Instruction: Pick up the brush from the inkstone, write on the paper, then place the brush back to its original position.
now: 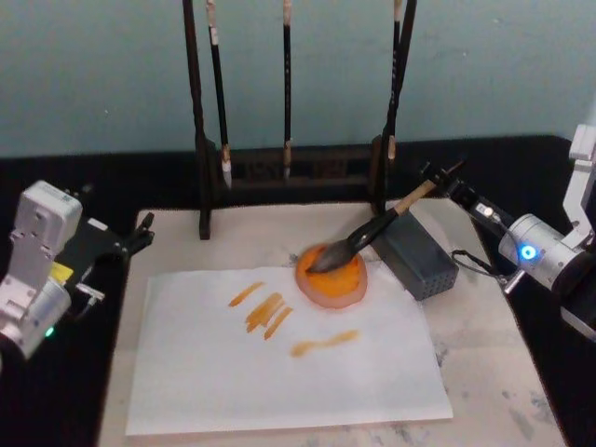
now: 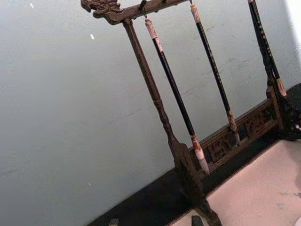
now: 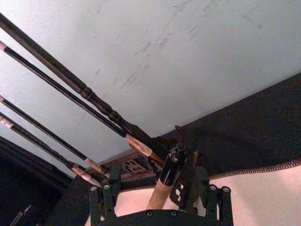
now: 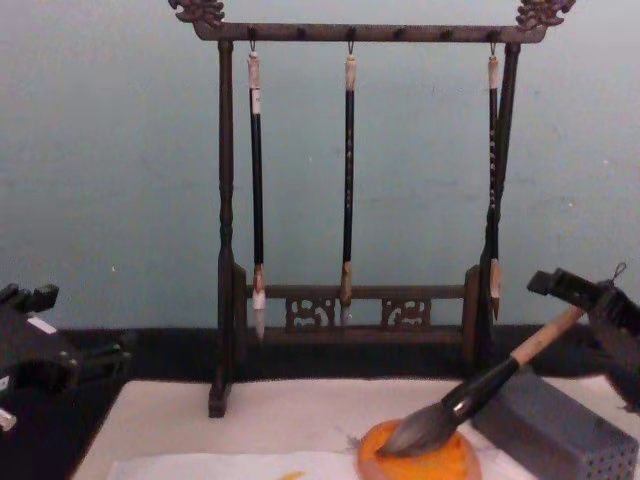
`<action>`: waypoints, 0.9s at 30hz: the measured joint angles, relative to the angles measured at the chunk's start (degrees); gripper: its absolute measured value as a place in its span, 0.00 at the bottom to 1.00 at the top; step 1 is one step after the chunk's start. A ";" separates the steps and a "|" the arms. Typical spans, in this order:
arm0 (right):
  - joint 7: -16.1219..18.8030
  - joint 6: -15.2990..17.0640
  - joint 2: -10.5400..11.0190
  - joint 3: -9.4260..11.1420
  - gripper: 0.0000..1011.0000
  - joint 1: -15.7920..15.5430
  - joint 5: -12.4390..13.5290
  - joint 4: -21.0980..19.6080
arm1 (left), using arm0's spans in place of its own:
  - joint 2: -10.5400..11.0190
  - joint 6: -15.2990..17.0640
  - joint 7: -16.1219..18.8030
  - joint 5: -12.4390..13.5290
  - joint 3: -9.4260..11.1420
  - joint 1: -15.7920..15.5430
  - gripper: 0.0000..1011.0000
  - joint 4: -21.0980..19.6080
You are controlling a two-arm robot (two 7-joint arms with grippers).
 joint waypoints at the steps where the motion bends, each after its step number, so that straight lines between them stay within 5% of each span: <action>1: 0.04 -0.04 -0.09 0.01 0.99 0.10 -0.04 0.16 | 0.00 0.00 0.00 0.00 0.00 0.00 0.99 0.00; 22: 0.07 -0.60 -0.45 0.26 0.99 0.31 -0.54 0.65 | 0.00 0.00 0.00 0.00 0.00 0.00 0.99 0.00; 27: 0.05 -0.58 -0.42 0.26 0.91 0.30 -0.50 0.63 | 0.00 0.00 0.00 0.00 0.00 0.00 0.99 0.00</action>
